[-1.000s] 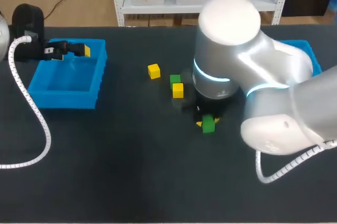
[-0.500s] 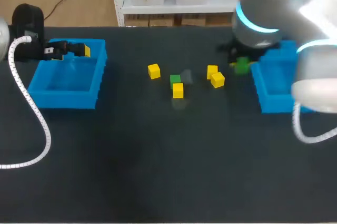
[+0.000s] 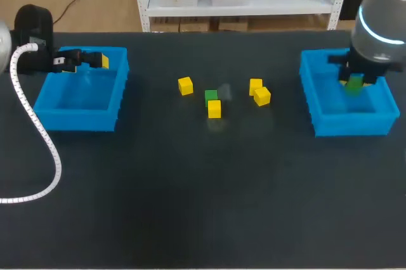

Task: Put the green cubes in the right bin and the yellow cubes in the left bin.

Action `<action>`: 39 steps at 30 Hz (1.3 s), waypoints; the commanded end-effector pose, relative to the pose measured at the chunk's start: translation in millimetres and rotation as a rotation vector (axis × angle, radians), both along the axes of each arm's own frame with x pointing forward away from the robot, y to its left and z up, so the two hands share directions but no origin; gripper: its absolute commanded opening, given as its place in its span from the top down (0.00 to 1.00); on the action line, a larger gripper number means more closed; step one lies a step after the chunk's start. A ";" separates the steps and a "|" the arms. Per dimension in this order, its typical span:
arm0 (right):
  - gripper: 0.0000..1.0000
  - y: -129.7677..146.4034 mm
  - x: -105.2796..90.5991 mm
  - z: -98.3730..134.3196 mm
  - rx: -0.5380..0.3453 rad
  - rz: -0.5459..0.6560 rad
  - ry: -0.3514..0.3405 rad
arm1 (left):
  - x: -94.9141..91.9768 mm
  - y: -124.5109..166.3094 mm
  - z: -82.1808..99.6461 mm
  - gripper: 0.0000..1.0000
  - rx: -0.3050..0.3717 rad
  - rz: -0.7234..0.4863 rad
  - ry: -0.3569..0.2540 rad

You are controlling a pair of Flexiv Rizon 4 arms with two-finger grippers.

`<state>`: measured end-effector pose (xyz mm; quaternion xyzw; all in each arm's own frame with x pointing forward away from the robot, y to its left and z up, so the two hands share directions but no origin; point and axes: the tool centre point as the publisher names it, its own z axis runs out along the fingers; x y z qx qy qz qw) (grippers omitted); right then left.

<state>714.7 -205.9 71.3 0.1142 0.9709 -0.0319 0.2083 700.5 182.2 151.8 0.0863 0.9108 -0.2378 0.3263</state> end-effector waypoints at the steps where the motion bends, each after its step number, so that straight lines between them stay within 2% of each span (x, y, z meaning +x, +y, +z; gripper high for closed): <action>1: 0.00 3.7 19.3 -6.1 0.002 0.004 0.006 | -0.1 1.7 -1.4 0.00 -0.008 -0.005 -0.006; 6: 0.00 11.5 32.3 9.3 0.006 0.028 -0.030 | -0.1 1.7 -1.4 0.00 -0.008 -0.005 -0.006; 11: 0.00 39.3 43.9 33.7 -0.002 0.099 -0.072 | -0.1 1.7 -1.4 0.00 -0.008 -0.005 -0.006; 17: 0.00 90.5 66.1 66.0 -0.031 0.193 -0.108 | -0.1 1.7 -1.4 0.00 -0.008 -0.005 -0.006; 25: 0.00 175.4 93.5 90.4 -0.069 0.288 -0.083 | -0.1 1.7 -1.4 0.00 -0.008 -0.005 -0.006; 32: 0.00 244.6 91.2 74.9 -0.112 0.380 -0.009 | -0.1 1.7 -1.4 0.00 -0.008 -0.005 -0.006; 39: 0.00 275.2 90.4 37.7 -0.174 0.437 0.094 | -0.1 1.7 -1.4 0.00 -0.008 -0.005 -0.006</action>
